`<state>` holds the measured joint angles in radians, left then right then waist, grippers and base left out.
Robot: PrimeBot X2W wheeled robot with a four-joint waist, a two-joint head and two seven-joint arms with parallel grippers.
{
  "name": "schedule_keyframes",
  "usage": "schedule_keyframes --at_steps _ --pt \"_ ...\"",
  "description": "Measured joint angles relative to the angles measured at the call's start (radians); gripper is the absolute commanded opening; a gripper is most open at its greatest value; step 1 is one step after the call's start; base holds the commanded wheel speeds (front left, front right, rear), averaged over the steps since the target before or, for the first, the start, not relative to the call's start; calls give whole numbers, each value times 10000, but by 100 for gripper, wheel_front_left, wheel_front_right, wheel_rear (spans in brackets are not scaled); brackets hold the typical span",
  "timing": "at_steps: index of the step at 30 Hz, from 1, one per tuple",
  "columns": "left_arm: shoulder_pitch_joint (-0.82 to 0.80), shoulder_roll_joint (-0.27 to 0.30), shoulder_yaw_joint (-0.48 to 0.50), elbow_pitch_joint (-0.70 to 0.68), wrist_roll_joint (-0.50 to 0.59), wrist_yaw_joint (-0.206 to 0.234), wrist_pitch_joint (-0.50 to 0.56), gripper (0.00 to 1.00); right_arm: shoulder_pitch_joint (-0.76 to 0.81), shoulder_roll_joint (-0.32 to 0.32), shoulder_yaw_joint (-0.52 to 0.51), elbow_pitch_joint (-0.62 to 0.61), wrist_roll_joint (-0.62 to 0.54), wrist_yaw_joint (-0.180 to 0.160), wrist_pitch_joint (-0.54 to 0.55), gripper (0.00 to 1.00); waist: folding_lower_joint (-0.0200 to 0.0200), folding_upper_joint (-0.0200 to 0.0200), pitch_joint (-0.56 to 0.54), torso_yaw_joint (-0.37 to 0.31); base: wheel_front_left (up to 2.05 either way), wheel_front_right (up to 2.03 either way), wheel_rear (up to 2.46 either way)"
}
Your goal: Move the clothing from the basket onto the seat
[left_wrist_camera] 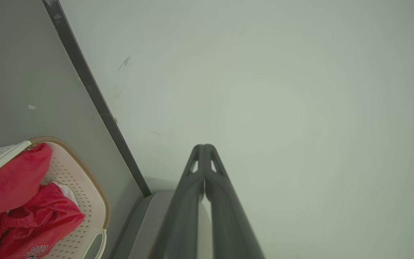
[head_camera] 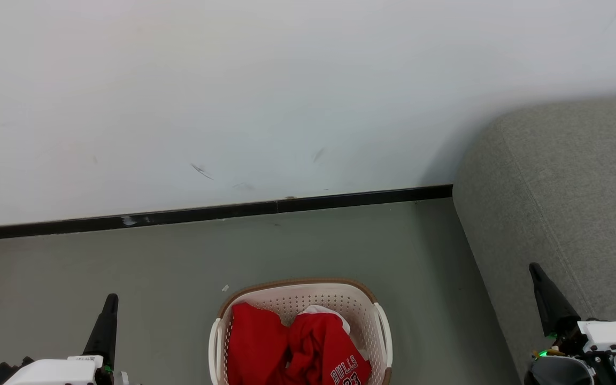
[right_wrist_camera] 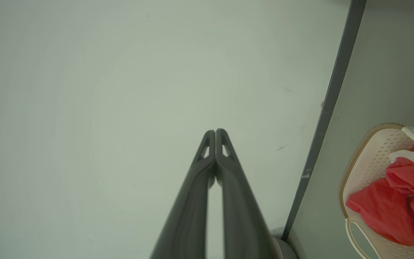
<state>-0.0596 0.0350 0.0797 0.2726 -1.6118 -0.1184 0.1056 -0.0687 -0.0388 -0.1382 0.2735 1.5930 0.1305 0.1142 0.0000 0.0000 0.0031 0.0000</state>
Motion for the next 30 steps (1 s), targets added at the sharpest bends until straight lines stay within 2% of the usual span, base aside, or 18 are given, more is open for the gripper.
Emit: schedule_keyframes --at_steps 30 --pt "0 0 0 0 0 0 0 0 0 0 0 0 0 0 0 0 0 0 0 0 0 0 0"
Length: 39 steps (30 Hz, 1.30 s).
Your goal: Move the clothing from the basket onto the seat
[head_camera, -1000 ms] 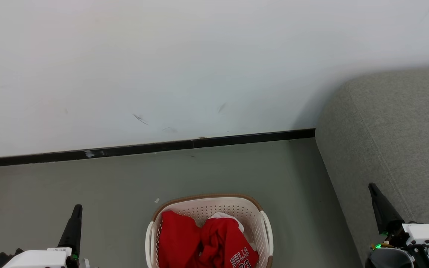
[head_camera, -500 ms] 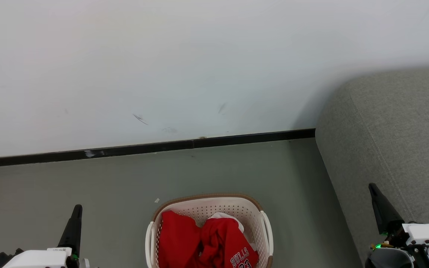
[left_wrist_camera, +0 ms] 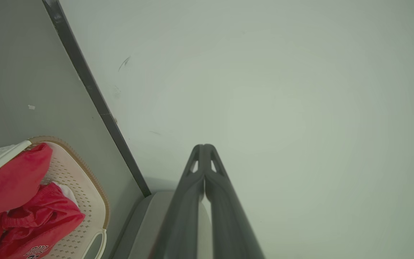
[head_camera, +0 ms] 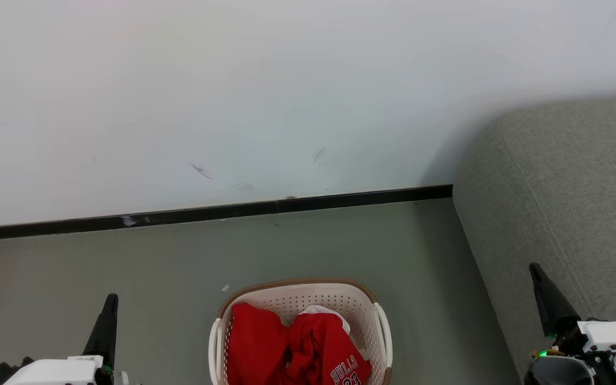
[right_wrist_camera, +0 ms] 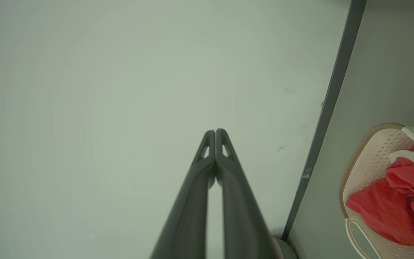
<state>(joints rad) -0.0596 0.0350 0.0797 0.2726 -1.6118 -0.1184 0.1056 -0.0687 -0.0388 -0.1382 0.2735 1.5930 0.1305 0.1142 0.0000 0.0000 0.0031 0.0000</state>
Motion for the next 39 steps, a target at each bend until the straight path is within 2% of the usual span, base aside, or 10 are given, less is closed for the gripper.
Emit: schedule_keyframes --at_steps 6,7,14,30,39 --pt "0 0 0 0 0 0 0 0 0 0 0 0 0 0 0 0 0 0 0 0 0 0 0" --pt "16 -15 -8 50 0 6 -4 100 29 15 -6 36 -12 2 0 100 0 0 0 0 0 0 0" --pt "547 -372 -127 679 -2 17 -12 100 671 322 42 642 -13 0 -13 100 0 0 3 -1 0 0 0" --pt "546 -332 -320 424 36 17 -282 100 648 307 529 330 -696 0 -568 100 6 0 28 8 0 0 0" --pt "542 -140 -541 295 493 17 -560 100 648 291 589 121 -1638 0 -882 100 59 0 -16 38 0 0 0"
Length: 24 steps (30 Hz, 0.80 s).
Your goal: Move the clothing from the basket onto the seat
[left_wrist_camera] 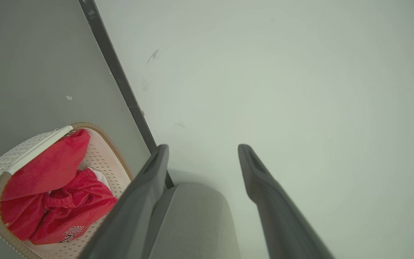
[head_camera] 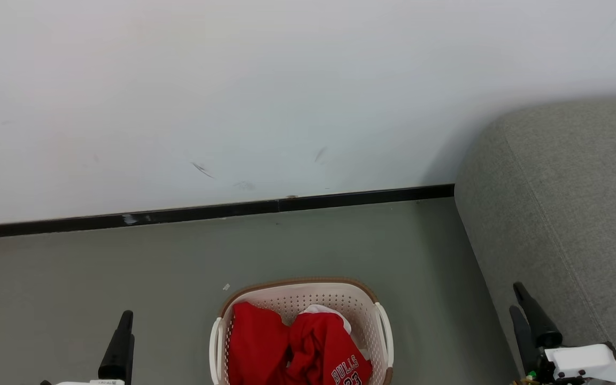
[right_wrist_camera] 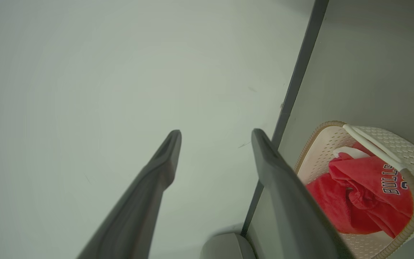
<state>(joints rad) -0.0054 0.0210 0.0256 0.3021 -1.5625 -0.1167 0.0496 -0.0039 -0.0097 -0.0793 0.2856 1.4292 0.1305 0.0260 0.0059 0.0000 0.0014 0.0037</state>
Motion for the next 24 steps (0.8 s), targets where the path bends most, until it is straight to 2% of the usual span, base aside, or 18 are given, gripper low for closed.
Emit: schedule_keyframes --at_steps 5,6,13,18,24 --pt "-4 144 -102 -52 184 0 -217 100 -3 -12 56 -173 -527 0 -176 100 36 0 -48 20 0 0 0" --pt "-8 188 -178 -73 364 -2 -318 100 -5 -17 96 -211 -777 0 -230 100 55 0 -78 30 0 0 0" --pt "-23 395 -431 -117 794 -2 -610 100 -5 -27 270 -424 -1781 0 -451 100 100 0 -177 69 0 0 0" --pt "-25 527 -637 -155 1260 -4 -821 100 -4 -46 391 -585 -2614 0 -639 100 115 1 -245 112 0 0 0" --pt "-29 767 -853 -167 1789 -4 -1066 100 -5 -84 589 -821 -3743 0 -842 100 107 0 -286 153 0 0 0"
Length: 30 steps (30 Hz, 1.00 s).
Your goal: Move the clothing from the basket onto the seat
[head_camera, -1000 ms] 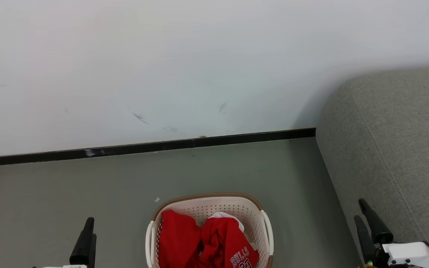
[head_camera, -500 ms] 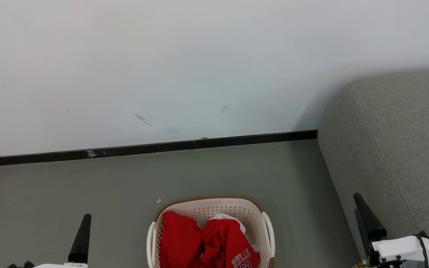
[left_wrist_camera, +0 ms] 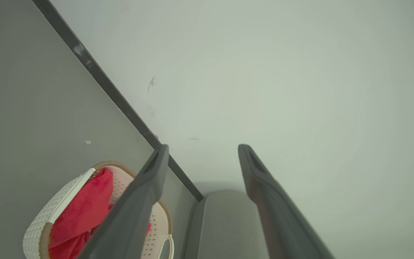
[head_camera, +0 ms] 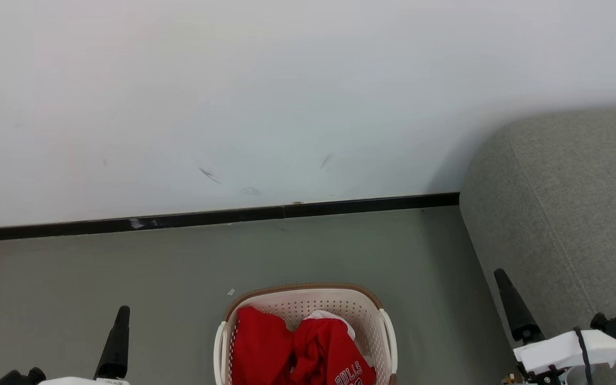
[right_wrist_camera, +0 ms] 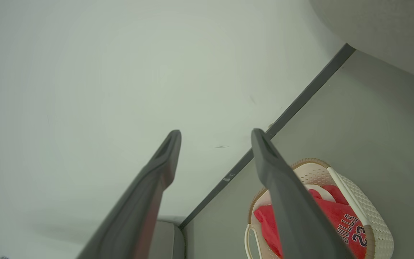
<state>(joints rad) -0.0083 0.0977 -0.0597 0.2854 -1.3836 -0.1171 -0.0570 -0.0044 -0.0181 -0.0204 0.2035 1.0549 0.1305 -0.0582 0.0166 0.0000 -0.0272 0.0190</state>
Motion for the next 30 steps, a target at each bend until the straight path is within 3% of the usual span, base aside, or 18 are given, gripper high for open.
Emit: schedule_keyframes --at_steps 15,30 --pt "-58 830 -646 63 2640 -12 -614 100 -7 -362 504 -385 -3538 0 -562 100 -123 0 74 65 0 0 0" --pt "-375 1087 -573 -119 5620 -13 -1154 100 -35 -403 796 -612 -6847 0 -1108 100 -156 0 202 123 0 0 0"
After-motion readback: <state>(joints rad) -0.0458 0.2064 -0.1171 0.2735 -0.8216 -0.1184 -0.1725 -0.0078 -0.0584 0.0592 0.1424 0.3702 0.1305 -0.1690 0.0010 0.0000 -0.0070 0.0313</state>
